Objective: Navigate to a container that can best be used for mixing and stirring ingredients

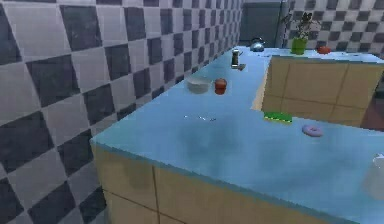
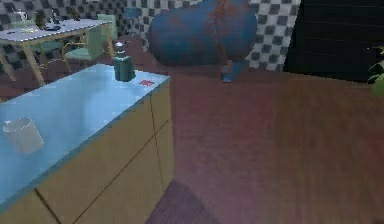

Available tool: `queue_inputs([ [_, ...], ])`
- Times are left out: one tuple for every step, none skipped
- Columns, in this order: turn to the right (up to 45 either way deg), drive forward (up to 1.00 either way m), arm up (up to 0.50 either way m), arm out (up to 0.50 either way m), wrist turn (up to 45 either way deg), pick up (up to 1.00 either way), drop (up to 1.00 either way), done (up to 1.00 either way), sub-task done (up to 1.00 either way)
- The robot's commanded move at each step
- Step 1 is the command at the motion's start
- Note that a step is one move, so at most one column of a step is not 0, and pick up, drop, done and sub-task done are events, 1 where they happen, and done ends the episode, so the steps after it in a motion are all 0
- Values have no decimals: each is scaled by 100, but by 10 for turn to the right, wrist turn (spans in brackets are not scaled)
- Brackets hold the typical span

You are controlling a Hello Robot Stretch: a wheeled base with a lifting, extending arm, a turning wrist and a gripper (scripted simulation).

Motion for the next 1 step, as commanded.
queue_inputs([
  [0,0,0,0,0,0,0,100,0],
])
